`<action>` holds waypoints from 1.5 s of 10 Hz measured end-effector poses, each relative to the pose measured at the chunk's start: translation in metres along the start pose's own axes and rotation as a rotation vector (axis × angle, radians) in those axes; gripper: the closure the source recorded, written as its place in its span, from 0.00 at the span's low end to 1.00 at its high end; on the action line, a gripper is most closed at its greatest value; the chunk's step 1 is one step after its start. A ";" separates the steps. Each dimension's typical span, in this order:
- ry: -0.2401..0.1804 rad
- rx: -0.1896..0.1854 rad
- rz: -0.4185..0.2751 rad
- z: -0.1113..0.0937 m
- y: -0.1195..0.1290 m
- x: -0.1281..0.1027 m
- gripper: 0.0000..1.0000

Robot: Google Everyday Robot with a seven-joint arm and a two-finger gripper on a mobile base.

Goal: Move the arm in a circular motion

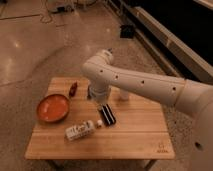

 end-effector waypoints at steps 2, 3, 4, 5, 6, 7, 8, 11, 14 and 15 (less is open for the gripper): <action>0.002 -0.002 0.021 0.000 0.015 -0.025 0.62; 0.010 0.002 0.038 0.006 0.021 -0.034 0.62; 0.011 0.002 0.068 0.010 0.029 -0.042 0.62; 0.014 0.007 0.093 0.008 0.036 -0.046 0.62; 0.020 0.009 0.101 0.001 0.038 -0.043 0.62; 0.016 0.014 0.120 -0.004 0.041 -0.042 0.62; 0.014 0.015 0.134 -0.002 0.045 -0.046 0.62; 0.023 0.022 0.176 0.019 0.095 -0.073 0.62; 0.032 0.025 0.208 0.016 0.133 -0.094 0.62; 0.033 0.032 0.202 0.021 0.140 -0.087 0.62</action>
